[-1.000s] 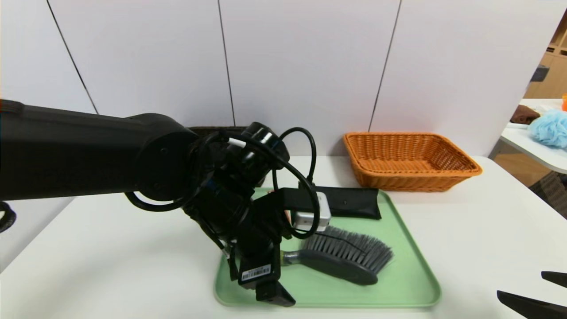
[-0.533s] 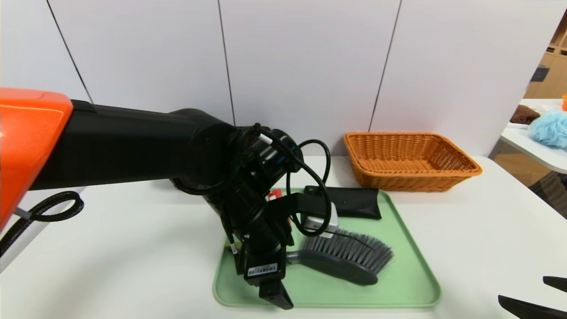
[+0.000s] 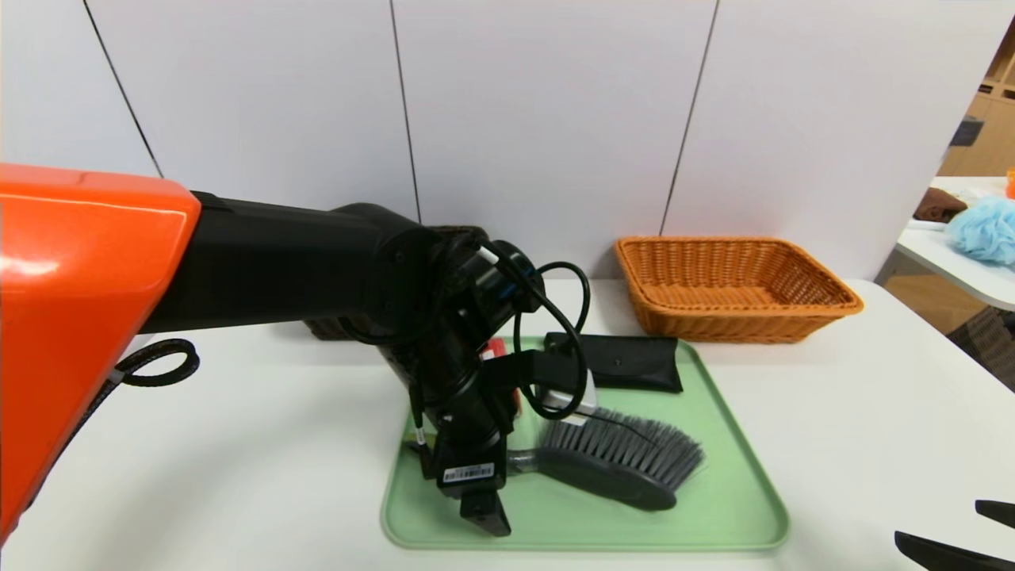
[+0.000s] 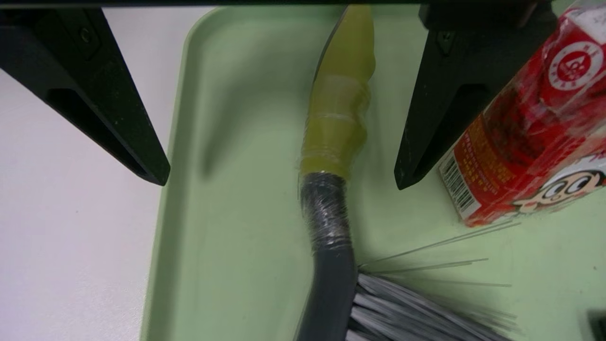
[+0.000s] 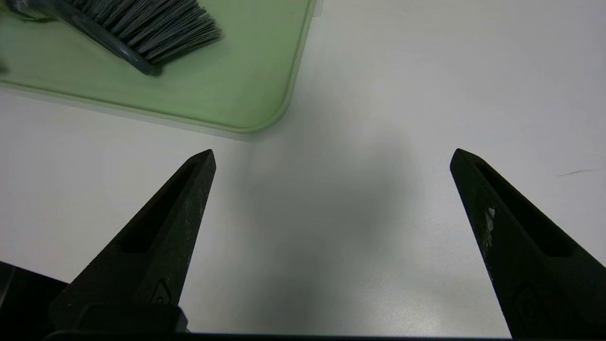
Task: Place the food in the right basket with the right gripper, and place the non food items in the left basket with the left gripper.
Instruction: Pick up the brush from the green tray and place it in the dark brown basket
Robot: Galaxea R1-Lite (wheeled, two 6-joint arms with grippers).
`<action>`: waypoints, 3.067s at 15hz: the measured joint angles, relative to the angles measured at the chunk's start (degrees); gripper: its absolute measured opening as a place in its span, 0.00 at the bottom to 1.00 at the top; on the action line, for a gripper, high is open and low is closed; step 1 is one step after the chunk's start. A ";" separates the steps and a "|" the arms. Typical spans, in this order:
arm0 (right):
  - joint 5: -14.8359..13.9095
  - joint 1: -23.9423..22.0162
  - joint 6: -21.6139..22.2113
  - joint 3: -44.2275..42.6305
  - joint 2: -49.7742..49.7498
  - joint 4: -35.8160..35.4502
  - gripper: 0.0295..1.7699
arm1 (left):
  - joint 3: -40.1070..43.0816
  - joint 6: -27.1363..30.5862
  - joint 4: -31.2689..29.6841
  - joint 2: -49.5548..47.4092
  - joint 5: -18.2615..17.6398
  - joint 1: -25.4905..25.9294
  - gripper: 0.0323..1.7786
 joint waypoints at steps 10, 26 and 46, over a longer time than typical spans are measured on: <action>0.01 0.00 0.07 0.79 -0.61 -0.06 0.97 | -1.84 -0.32 0.54 2.34 0.17 1.38 0.95; 0.01 0.00 0.22 1.13 -1.40 -0.06 0.97 | -2.17 -0.17 0.66 4.05 -0.11 1.34 0.95; 0.72 0.00 0.30 1.43 -2.04 -0.06 0.97 | -1.95 -0.12 0.55 4.24 -0.11 1.06 0.95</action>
